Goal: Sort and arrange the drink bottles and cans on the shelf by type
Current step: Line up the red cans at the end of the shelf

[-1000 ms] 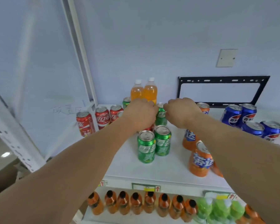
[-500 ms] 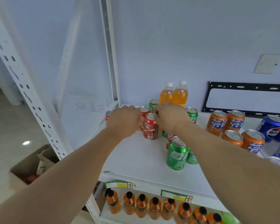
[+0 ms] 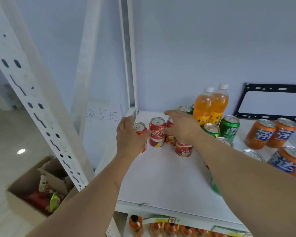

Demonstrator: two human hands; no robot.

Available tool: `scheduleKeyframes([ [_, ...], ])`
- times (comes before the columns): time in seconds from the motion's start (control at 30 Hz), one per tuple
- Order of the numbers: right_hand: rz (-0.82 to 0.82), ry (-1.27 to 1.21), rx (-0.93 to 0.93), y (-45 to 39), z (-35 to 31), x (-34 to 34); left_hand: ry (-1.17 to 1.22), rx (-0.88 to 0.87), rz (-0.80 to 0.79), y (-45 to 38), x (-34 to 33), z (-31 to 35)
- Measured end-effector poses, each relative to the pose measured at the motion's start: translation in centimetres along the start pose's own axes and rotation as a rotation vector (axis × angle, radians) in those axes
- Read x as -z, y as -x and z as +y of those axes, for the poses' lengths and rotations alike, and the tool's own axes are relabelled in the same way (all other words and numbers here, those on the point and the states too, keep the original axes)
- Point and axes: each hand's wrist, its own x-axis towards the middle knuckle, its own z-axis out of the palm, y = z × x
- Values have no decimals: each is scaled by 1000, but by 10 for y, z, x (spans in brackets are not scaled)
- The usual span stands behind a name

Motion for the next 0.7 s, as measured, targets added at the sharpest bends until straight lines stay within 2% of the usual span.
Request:
scheduleKeyframes([
  [0.1, -49, 94, 4, -14, -2, -10, 228, 156, -80, -5, -8, -14],
  [0.2, -87, 163, 35, -27, -6, -20, 416, 225, -140, -6, -13, -20],
  [0.43, -153, 274, -21, -46, -12, -37, 559, 211, -210, -6, -15, -38],
  [0.7, -132, 135, -106, -45, -15, -31, 689, 259, -199, -6, -12, -39],
])
